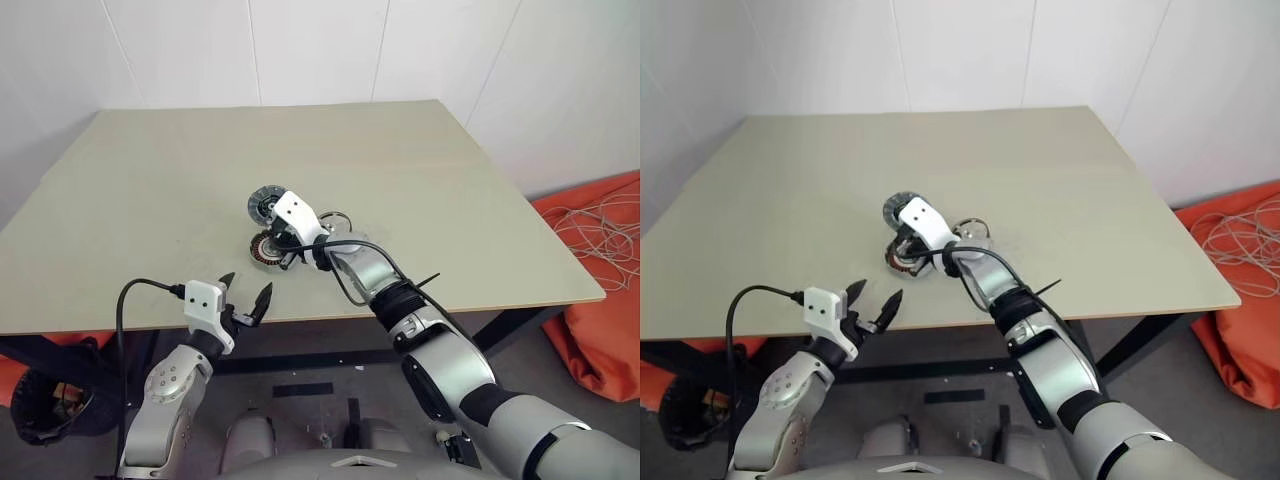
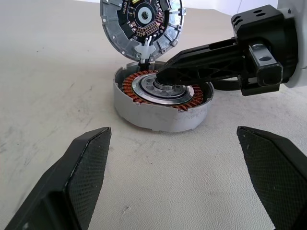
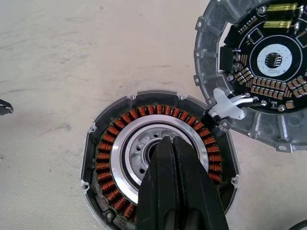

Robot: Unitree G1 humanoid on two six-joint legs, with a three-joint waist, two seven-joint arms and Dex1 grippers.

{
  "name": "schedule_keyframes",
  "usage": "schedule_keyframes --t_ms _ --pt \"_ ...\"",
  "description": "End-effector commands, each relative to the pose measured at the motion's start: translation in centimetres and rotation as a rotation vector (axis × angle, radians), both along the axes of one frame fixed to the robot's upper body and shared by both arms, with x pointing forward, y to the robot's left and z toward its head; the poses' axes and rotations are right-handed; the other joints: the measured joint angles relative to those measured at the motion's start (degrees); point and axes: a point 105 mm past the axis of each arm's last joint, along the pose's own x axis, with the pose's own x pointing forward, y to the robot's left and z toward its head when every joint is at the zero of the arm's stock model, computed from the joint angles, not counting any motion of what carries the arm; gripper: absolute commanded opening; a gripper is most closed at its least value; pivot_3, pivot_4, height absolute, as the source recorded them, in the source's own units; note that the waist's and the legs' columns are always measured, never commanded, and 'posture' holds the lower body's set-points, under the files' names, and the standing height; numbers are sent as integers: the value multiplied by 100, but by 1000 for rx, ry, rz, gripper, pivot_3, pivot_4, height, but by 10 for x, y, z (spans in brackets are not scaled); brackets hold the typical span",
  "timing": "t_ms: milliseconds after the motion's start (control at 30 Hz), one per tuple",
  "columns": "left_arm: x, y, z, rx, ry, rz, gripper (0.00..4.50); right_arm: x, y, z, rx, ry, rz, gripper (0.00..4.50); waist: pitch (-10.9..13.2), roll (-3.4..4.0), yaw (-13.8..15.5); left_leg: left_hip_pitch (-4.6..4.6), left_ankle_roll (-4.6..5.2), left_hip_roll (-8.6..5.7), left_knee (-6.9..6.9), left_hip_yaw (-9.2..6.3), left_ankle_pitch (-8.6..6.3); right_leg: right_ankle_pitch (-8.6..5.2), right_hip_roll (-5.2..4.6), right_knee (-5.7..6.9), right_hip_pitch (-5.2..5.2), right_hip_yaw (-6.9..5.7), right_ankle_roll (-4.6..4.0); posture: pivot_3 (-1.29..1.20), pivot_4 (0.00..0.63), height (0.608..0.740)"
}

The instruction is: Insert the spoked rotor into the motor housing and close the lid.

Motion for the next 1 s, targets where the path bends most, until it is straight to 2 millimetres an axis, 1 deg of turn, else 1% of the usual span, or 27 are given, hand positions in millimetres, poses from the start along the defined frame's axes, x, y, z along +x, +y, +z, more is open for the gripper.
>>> schedule_keyframes --t_ms 33,333,600,667,1000 --pt "1 -2 15 -4 -55 -3 4500 6 4 15 29 -45 -1 7 0 0 0 0 0 0 0 0 0 0 0 0 0 0 0 0 0 740" --pt "0 -3 16 -5 -56 -2 4500 3 10 14 38 -38 18 7 0 0 -1 0 0 0 0 0 0 0 0 2 -1 0 -1 0 0 740" --pt "0 -2 17 -2 -55 -2 4500 2 10 15 41 -39 24 7 0 0 -1 0 0 0 0 0 0 -1 0 2 -2 0 -1 0 0 740" --pt "0 -2 17 -1 -54 -2 4500 1 9 15 40 -39 25 7 0 0 -1 0 0 0 0 0 0 -1 0 2 -2 0 -1 0 0 740" --pt "0 -2 16 -3 -51 -3 4500 0 -13 12 17 -31 12 7 0 -1 2 0 0 0 0 0 0 0 0 2 0 0 -1 0 0 740"
